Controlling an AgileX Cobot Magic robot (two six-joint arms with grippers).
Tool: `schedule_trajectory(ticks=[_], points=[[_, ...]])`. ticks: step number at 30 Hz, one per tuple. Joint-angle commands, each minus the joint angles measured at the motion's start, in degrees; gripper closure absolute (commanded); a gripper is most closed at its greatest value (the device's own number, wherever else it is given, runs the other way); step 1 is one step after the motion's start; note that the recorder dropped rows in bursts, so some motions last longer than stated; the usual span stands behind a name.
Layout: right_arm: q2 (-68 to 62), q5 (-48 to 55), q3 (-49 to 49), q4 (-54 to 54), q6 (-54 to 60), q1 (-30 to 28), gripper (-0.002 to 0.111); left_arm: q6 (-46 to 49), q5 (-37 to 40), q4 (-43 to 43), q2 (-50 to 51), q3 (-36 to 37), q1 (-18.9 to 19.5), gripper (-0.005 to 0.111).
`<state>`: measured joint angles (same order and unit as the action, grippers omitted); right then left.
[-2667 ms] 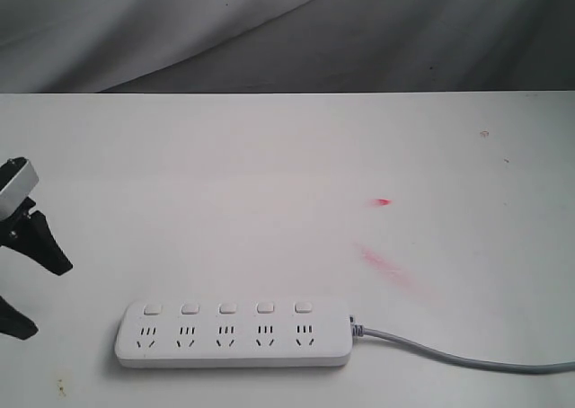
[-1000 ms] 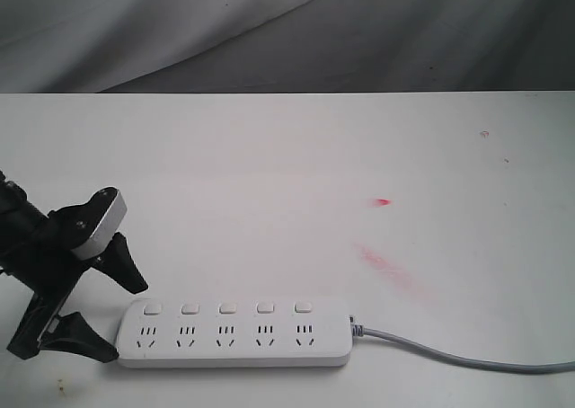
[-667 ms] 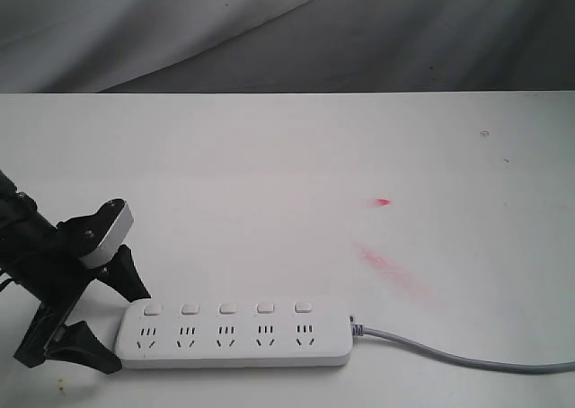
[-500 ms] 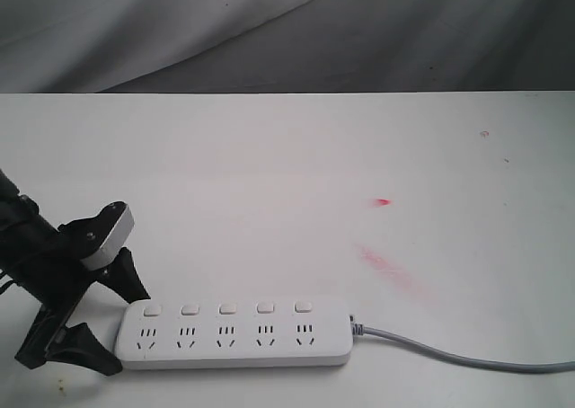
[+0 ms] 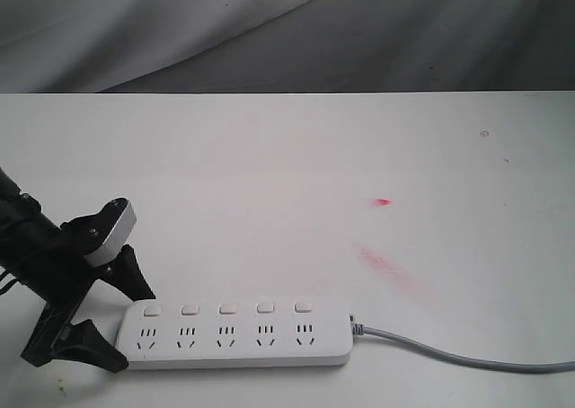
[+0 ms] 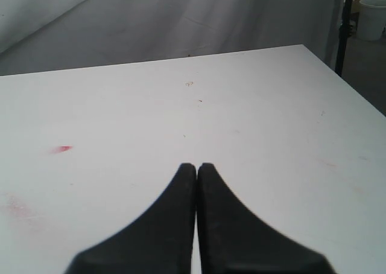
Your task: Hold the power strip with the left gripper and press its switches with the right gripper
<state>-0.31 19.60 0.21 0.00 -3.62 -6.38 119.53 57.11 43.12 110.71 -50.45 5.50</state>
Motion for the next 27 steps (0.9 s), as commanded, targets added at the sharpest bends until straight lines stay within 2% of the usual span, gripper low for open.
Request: schedule_trajectory(ticks=[1,10,17,27], points=[[0.31,-0.61,-0.21,0.00,0.00,-0.48,0.108,0.37,-0.13,0.71,0.03,0.28,-0.38,0.027],[0.31,-0.61,-0.21,0.00,0.00,-0.48,0.108,0.37,-1.94,0.10,0.03,0.28,-0.38,0.027],[0.31,-0.61,-0.21,0.00,0.00,-0.48,0.108,0.37,-1.66,-0.28,0.03,0.28,-0.38,0.045],[0.31,-0.61,-0.21,0.00,0.00,-0.48,0.108,0.37,-1.49,-0.54,0.03,0.28,-0.38,0.045]])
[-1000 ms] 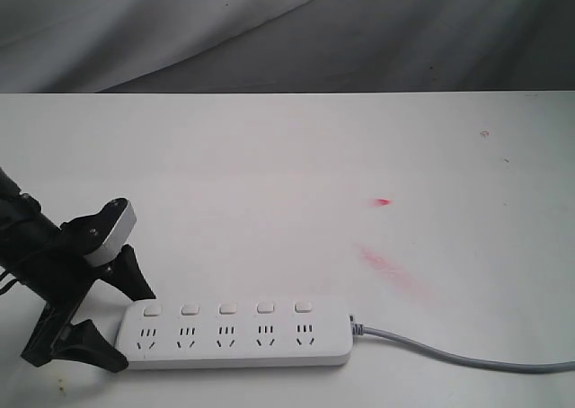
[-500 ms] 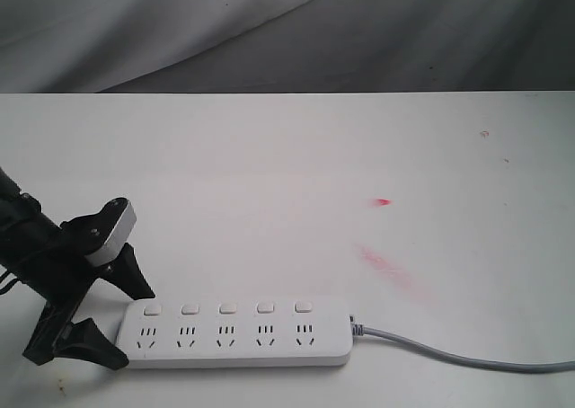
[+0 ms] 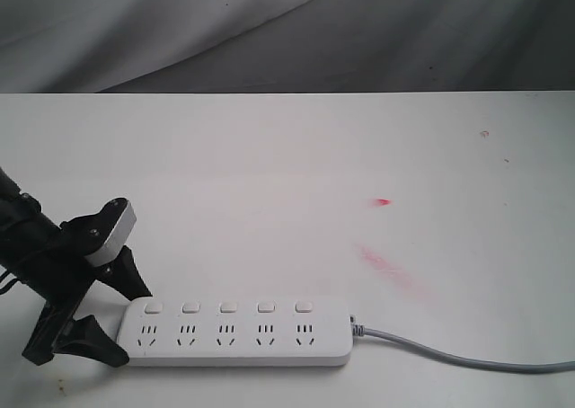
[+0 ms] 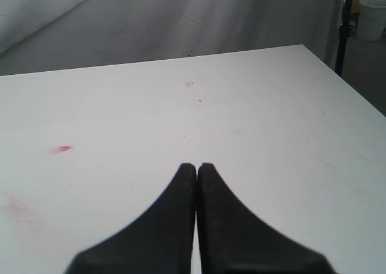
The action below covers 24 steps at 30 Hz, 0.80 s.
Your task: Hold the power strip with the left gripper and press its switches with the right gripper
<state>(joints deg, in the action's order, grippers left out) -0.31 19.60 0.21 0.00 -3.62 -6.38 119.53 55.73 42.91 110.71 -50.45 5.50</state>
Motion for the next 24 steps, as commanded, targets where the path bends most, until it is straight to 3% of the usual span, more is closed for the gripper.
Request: schedule_trajectory(ticks=[1,17,20,24], points=[[0.31,-0.61,-0.21,0.00,0.00,-0.48,0.108,0.37,-0.12,-0.33,0.03,0.28,-0.38,0.045],[0.31,-0.76,-0.21,1.24,0.15,-0.48,0.108,0.37,-0.12,-0.56,0.03,0.28,-0.38,0.045],[0.31,-7.40,-0.21,1.04,0.15,-0.48,0.108,0.37,-0.12,-0.56,0.03,0.28,-0.38,0.045],[0.31,-23.72,-0.21,-8.85,0.03,-0.48,0.108,0.37,-0.12,-0.56,0.03,0.28,-0.38,0.045]])
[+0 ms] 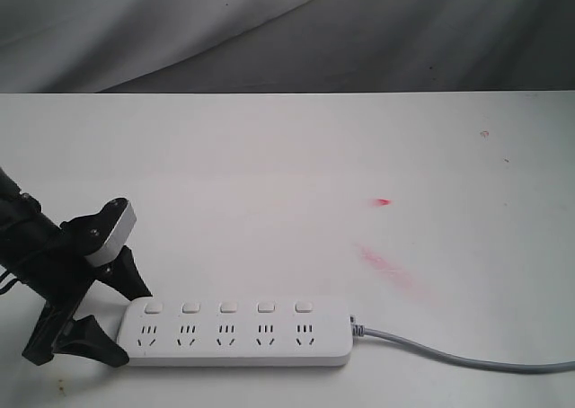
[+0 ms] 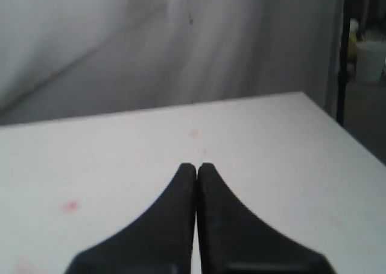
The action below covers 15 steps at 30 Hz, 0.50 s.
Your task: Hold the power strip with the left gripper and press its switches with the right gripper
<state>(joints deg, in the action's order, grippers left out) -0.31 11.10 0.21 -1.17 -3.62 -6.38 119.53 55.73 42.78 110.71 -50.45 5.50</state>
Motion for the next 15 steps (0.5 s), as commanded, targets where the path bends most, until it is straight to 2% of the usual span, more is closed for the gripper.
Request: schedule_trajectory(ticks=[1,5,7,9,11,15], points=[[0.31,-20.61,-0.21,-10.52,-0.09,-0.48,0.108,0.37,-0.12,-0.43,0.03,0.28,-0.38,0.045],[0.31,-41.56,-0.21,-17.03,-0.55,-0.48,0.108,0.37,-0.12,-0.43,0.03,0.28,-0.38,0.045],[0.31,-52.21,-0.21,-17.85,-7.11,-0.48,0.108,0.37,-0.12,-0.43,0.03,0.28,-0.38,0.045],[0.31,-58.08,-0.21,-17.72,-16.86,-0.48,0.108,0.37,-0.12,-0.43,0.03,0.28,-0.38,0.045],[0.31,-57.87,0.15,-19.60,-19.13,-0.38,0.108,0.37,-0.12,-0.43,0.03,0.28,-0.38,0.045],[0.31,-43.66,6.63,-21.96,-14.90,-0.38,0.108,0.37,-0.12,-0.43,0.03,0.28,-0.38,0.045]])
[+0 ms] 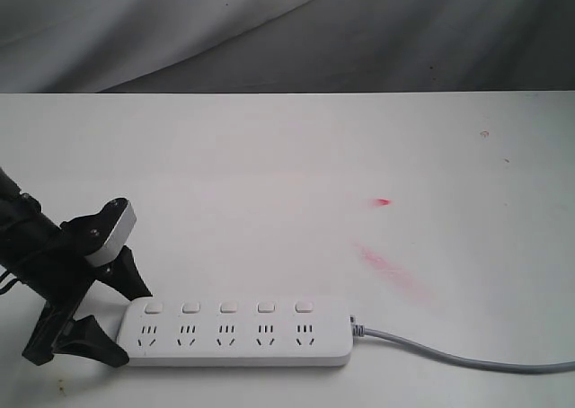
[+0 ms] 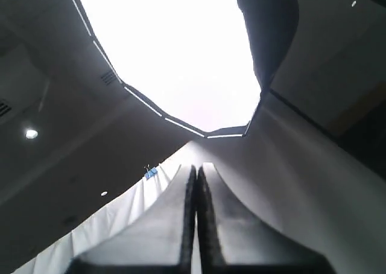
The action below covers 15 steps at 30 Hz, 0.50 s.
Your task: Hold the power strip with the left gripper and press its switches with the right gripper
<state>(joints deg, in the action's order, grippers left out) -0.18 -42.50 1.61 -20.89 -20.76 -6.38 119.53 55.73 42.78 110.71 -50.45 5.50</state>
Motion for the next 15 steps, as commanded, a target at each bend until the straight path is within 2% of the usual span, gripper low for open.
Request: schedule_trajectory(ticks=[1,3,7,15], points=[[0.18,12.14,6.94,-2.71,5.50,-0.38,0.108,0.37,-0.12,-0.43,0.03,0.28,-0.38,0.045],[-1.81,12.37,9.90,-2.71,9.03,-0.38,0.108,0.37,-0.12,-0.43,0.03,0.28,-0.38,0.045],[-9.58,15.64,17.05,-2.21,9.03,-0.38,0.108,0.37,-0.12,-0.43,0.03,0.28,-0.38,0.045],[-32.88,47.26,40.27,12.21,11.76,-0.38,0.108,0.37,-0.12,-0.43,0.03,0.28,-0.38,0.045]])
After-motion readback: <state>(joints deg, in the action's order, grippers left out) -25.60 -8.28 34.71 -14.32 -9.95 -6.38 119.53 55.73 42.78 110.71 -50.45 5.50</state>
